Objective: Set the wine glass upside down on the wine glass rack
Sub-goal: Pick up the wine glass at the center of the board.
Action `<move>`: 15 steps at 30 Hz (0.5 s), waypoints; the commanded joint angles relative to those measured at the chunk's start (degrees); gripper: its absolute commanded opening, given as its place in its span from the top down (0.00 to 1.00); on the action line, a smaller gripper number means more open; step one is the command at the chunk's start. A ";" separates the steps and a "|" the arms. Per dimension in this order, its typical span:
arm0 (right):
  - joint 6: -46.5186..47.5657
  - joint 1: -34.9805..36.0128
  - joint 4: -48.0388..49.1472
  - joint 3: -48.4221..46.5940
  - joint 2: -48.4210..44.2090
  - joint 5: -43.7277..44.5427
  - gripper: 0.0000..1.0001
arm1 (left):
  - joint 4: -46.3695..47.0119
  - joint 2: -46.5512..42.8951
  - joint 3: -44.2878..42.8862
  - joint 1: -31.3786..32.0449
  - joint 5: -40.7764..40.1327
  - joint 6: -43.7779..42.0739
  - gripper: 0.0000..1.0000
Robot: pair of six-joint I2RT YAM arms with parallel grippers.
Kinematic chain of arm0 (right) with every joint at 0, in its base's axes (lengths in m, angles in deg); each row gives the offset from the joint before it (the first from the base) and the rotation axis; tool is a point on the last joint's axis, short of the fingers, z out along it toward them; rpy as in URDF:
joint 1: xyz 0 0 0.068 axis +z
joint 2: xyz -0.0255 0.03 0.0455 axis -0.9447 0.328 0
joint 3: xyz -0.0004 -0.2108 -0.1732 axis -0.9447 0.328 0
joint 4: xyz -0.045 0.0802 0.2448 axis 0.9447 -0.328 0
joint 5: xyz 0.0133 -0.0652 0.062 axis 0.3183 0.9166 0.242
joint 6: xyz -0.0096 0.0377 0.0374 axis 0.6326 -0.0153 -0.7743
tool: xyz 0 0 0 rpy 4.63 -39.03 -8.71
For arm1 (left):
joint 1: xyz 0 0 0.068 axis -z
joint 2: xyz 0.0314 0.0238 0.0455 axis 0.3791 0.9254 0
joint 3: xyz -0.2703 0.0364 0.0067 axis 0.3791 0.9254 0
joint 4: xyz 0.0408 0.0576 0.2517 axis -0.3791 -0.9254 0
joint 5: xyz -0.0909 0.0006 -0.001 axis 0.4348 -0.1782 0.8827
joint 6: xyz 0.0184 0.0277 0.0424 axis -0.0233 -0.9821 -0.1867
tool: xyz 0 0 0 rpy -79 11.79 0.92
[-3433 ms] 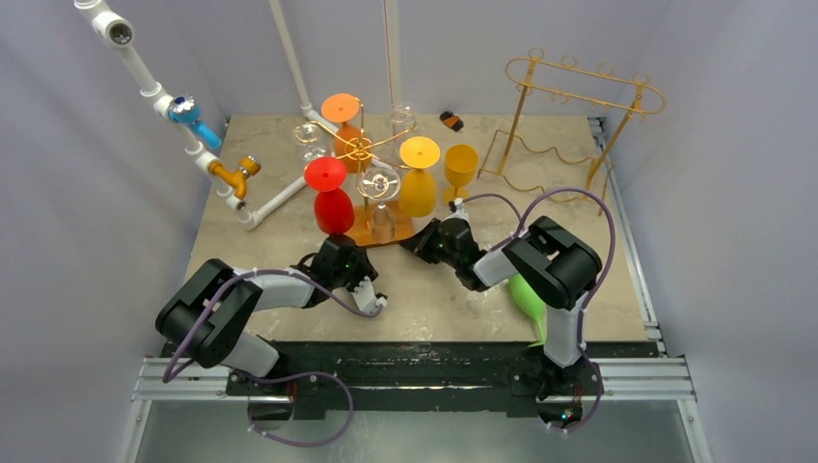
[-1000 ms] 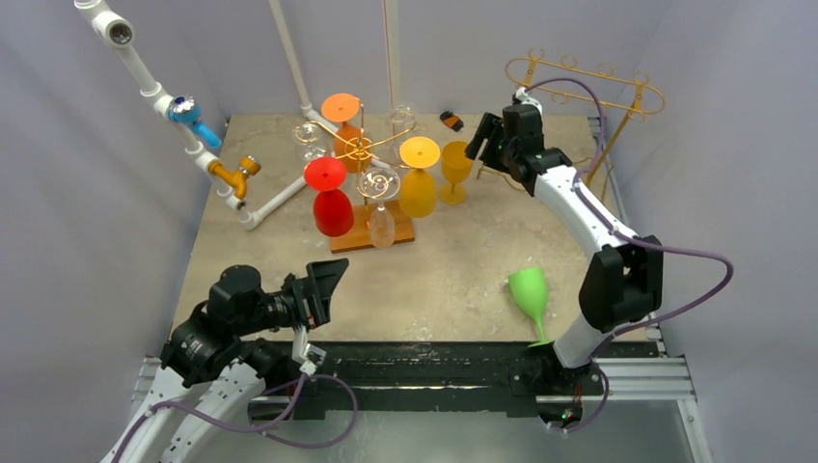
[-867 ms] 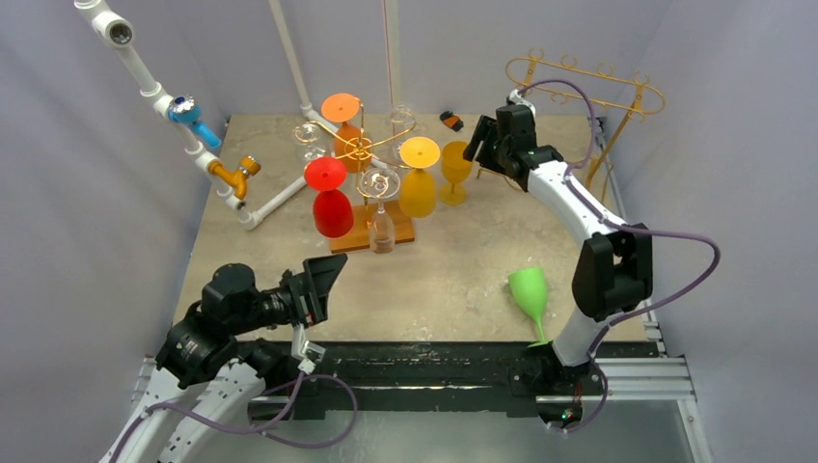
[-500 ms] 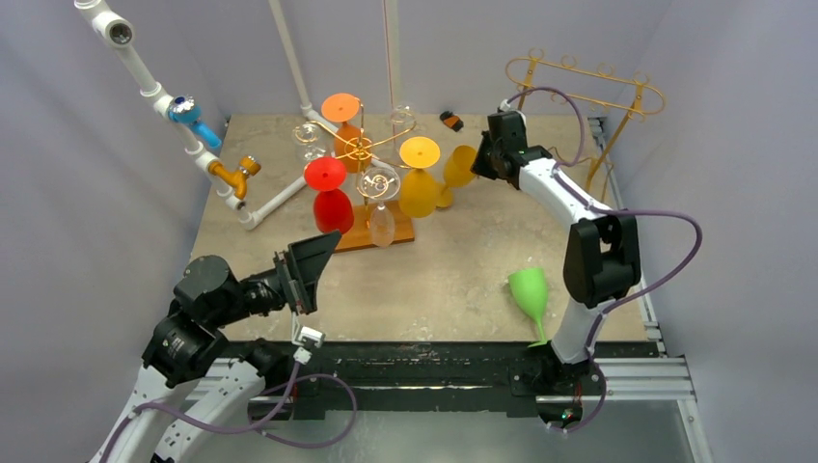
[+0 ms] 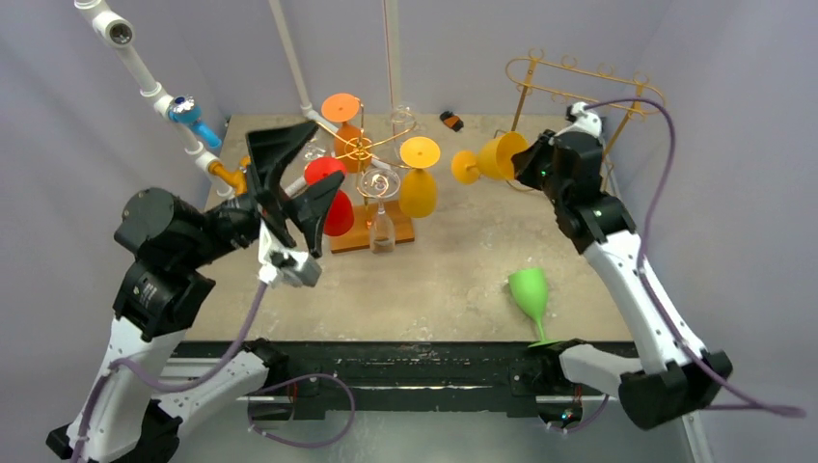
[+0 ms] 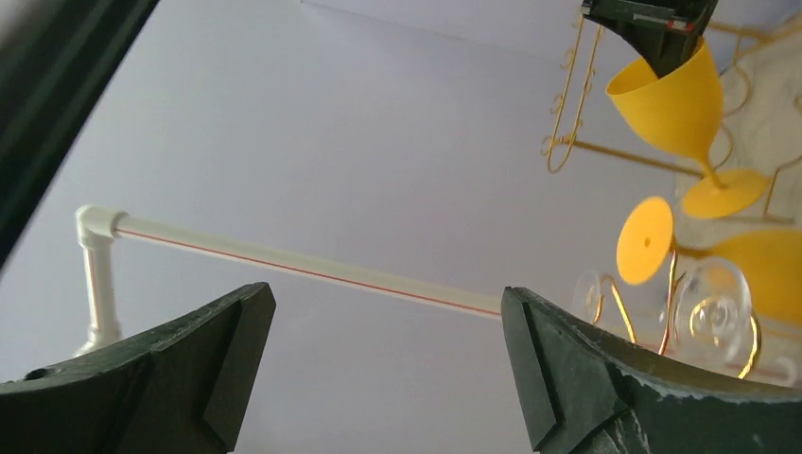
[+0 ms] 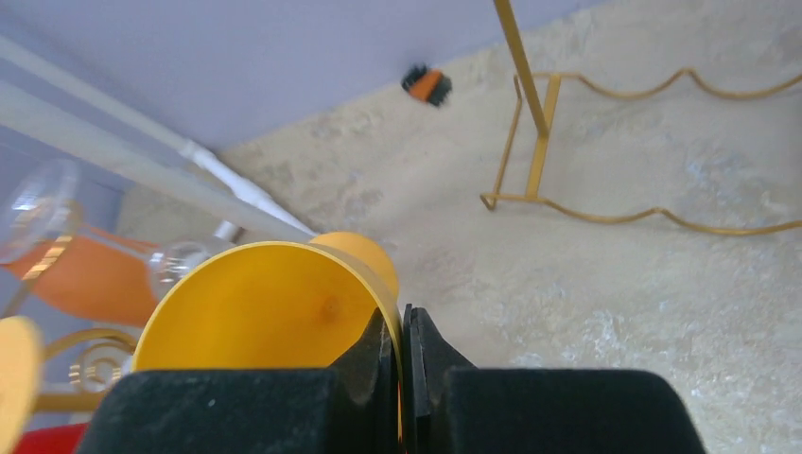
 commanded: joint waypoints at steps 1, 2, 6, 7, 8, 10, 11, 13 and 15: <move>0.33 -0.17 -0.86 0.15 -11.40 4.73 1.00 | 0.05 10.66 -14.36 -0.18 -1.90 30.25 0.00; 0.36 -0.21 -0.37 0.05 -13.58 4.53 1.00 | -2.11 14.79 -18.50 -0.18 -2.49 34.24 0.00; 0.56 -0.19 2.72 -1.31 -19.76 3.20 1.00 | -8.99 25.38 -30.75 -0.17 -0.72 48.35 0.00; 0.75 -0.22 3.68 -1.77 -20.79 2.35 1.00 | -10.54 27.57 -32.97 -0.17 0.67 50.63 0.00; 0.88 -0.22 4.57 -2.13 -21.64 1.48 1.00 | -11.63 29.44 -34.53 -0.17 2.05 53.01 0.00; 1.01 -0.23 5.70 -2.78 -22.95 0.88 1.00 | -12.02 32.19 -36.05 0.00 4.60 56.92 0.00; 1.51 -0.18 6.55 -3.29 -23.43 0.67 1.00 | -11.53 33.08 -35.95 0.38 5.29 58.15 0.00; 1.52 -0.20 8.55 -3.79 -23.92 -1.35 1.00 | -10.26 34.55 -35.36 2.17 5.37 59.75 0.00; 1.41 -0.18 11.95 -4.11 -24.16 -4.30 1.00 | -9.54 36.31 -35.28 3.44 5.73 61.77 0.00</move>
